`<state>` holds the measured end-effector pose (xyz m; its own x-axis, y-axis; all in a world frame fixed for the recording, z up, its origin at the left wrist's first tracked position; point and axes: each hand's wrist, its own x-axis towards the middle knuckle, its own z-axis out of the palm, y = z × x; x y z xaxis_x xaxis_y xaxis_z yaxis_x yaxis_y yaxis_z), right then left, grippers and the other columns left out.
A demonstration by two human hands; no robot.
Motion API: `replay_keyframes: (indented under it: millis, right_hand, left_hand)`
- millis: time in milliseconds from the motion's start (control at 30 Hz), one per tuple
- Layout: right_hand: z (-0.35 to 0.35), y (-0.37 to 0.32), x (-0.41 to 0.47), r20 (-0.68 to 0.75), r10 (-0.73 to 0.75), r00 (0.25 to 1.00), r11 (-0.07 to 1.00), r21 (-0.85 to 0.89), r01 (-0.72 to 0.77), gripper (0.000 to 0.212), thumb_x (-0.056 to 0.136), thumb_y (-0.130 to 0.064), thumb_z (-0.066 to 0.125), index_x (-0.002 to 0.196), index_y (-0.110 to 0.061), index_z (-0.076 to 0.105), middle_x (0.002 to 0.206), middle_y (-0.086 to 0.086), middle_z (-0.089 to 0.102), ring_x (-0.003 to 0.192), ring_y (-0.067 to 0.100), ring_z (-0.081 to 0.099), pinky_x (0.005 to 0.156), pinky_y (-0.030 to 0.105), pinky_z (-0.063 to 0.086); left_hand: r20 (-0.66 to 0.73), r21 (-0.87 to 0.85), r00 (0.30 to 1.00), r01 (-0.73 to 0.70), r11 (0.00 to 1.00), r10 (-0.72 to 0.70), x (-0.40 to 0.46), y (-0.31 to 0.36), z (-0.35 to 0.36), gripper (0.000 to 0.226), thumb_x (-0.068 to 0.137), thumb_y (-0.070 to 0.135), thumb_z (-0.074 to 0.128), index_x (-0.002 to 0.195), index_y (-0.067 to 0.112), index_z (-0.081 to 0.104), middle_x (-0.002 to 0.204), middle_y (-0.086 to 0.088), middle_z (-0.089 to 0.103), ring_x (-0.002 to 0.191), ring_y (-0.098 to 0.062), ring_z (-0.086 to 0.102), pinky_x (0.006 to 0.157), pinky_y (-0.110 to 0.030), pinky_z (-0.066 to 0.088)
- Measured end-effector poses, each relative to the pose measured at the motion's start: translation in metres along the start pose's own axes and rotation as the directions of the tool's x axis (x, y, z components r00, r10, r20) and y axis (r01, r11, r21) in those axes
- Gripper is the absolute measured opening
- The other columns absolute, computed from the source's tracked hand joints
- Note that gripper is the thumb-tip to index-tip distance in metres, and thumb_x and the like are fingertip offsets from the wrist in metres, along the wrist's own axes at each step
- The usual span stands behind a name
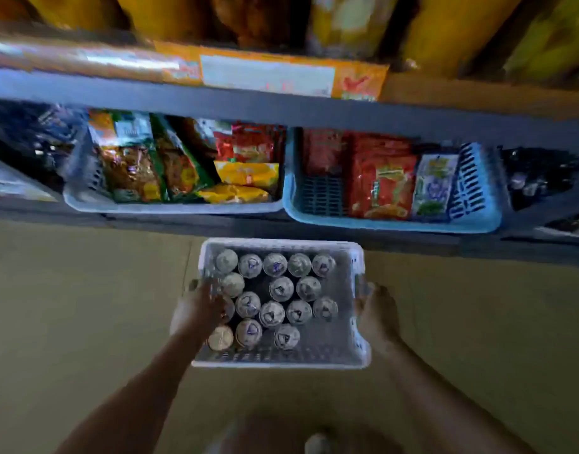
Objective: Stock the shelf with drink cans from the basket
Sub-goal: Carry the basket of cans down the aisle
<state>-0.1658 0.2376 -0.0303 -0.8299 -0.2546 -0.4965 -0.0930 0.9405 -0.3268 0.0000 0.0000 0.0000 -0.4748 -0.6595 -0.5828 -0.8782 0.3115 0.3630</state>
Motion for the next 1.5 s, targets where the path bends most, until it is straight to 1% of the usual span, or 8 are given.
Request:
replay_keyframes:
  millis: [100, 200, 333, 467, 867, 1167, 1333, 1500]
  right_hand:
    - [0.022, 0.005, 0.021, 0.009, 0.062, 0.998, 0.989, 0.131, -0.062, 0.045, 0.096, -0.019, 0.047, 0.134, 0.003, 0.037, 0.126, 0.023, 0.053, 0.106, 0.038, 0.058, 0.082, 0.044, 0.051]
    - [0.037, 0.011, 0.033, 0.077, 0.129, 0.989, 0.962, 0.233, -0.144, 0.038, 0.099, -0.021, 0.041, 0.128, 0.002, 0.039, 0.092, 0.018, 0.057, 0.067, 0.029, 0.057, 0.054, 0.031, 0.042]
    - [0.039, 0.017, 0.042, 0.057, 0.158, 0.986, 0.928, 0.334, -0.168, 0.032, 0.098, -0.031, 0.041, 0.095, -0.001, 0.049, 0.069, 0.007, 0.05, 0.06, 0.024, 0.05, 0.052, 0.03, 0.037]
    - [0.048, 0.022, 0.046, -0.026, 0.158, 0.987, 0.921, 0.363, -0.138, 0.039, 0.096, -0.033, 0.046, 0.067, -0.007, 0.045, 0.059, 0.008, 0.048, 0.054, 0.023, 0.048, 0.051, 0.027, 0.036]
    - [0.032, 0.031, 0.021, -0.032, 0.288, 0.957, 0.808, 0.544, -0.225, 0.043, 0.091, -0.021, 0.053, 0.055, -0.011, 0.033, 0.053, 0.005, 0.035, 0.048, 0.015, 0.031, 0.051, 0.026, 0.024]
    - [-0.091, 0.034, -0.061, -0.102, 0.404, 0.909, 0.747, 0.61, -0.264, 0.039, 0.087, -0.015, 0.053, 0.052, -0.011, 0.036, 0.05, 0.007, 0.035, 0.048, 0.017, 0.032, 0.053, 0.032, 0.031]
    - [-0.183, 0.026, -0.136, -0.124, 0.443, 0.888, 0.697, 0.671, -0.254, 0.042, 0.089, -0.014, 0.05, 0.051, -0.011, 0.033, 0.049, 0.006, 0.033, 0.045, 0.018, 0.03, 0.049, 0.026, 0.028]
    - [-0.29, 0.017, -0.224, -0.096, 0.523, 0.847, 0.629, 0.714, -0.308, 0.04, 0.091, -0.02, 0.049, 0.054, -0.01, 0.038, 0.052, 0.006, 0.035, 0.048, 0.016, 0.031, 0.045, 0.022, 0.027]
  left_hand:
    - [-0.133, 0.17, 0.99, -0.023, 0.985, 0.046, 0.021, -0.014, 0.018, 0.046, 0.093, 0.02, 0.051, 0.136, 0.008, 0.041, 0.134, -0.021, 0.044, 0.118, -0.038, 0.043, 0.097, -0.043, 0.035]
    - [-0.2, 0.171, 0.98, 0.021, 0.985, 0.014, 0.038, -0.031, 0.031, 0.053, 0.085, 0.024, 0.062, 0.131, 0.006, 0.044, 0.126, -0.022, 0.046, 0.112, -0.039, 0.041, 0.093, -0.045, 0.036]
    - [-0.111, -0.233, 0.972, 0.179, 0.956, -0.209, 0.049, -0.049, 0.038, 0.02, 0.085, 0.022, 0.063, 0.095, 0.007, 0.053, 0.086, -0.017, 0.063, 0.083, -0.037, 0.06, 0.066, -0.036, 0.042]
    - [-0.139, -0.304, 0.965, 0.172, 0.937, -0.222, 0.054, -0.052, 0.044, 0.028, 0.088, 0.025, 0.059, 0.067, 0.012, 0.046, 0.06, -0.006, 0.053, 0.063, -0.027, 0.052, 0.056, -0.031, 0.035]
    - [-0.186, -0.344, 0.964, 0.115, 0.932, -0.188, 0.036, -0.032, 0.029, 0.026, 0.091, 0.022, 0.054, 0.076, 0.001, 0.057, 0.061, -0.011, 0.052, 0.063, -0.027, 0.048, 0.053, -0.03, 0.033]
    - [-0.174, -0.302, 0.984, -0.013, 0.953, -0.041, -0.057, 0.044, -0.044, 0.026, 0.092, 0.021, 0.054, 0.072, 0.004, 0.053, 0.066, -0.014, 0.054, 0.066, -0.028, 0.049, 0.057, -0.032, 0.032]
    - [-0.168, -0.241, 0.984, -0.101, 0.965, 0.06, -0.127, 0.108, -0.115, 0.026, 0.093, 0.022, 0.052, 0.084, -0.001, 0.061, 0.075, -0.016, 0.057, 0.072, -0.03, 0.051, 0.063, -0.03, 0.035]
    - [-0.104, -0.234, 0.99, -0.118, 0.965, 0.096, -0.215, 0.165, -0.185, 0.023, 0.091, 0.022, 0.051, 0.076, 0.005, 0.058, 0.069, -0.013, 0.056, 0.068, -0.029, 0.052, 0.059, -0.031, 0.035]
